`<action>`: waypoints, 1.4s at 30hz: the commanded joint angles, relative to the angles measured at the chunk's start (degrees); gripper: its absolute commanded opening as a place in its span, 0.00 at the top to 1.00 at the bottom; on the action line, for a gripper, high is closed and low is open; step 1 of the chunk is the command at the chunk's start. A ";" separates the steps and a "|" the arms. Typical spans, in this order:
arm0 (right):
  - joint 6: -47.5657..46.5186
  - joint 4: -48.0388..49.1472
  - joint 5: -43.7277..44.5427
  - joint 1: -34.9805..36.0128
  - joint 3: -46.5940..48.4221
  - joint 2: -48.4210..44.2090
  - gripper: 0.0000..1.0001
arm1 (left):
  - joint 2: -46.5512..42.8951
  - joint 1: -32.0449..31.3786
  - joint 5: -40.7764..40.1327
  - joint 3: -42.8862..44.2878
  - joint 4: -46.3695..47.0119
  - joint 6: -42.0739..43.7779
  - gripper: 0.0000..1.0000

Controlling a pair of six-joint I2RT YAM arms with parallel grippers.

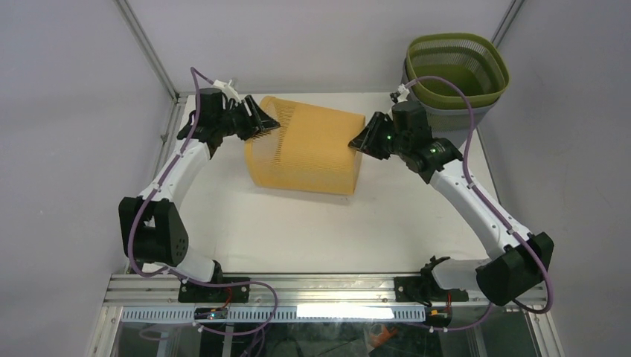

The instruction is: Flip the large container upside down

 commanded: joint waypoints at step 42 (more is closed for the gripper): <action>2.60 19.52 -12.24 10.55 14.12 4.46 0.68 | 8.98 -9.96 -5.96 8.15 -7.10 11.53 0.01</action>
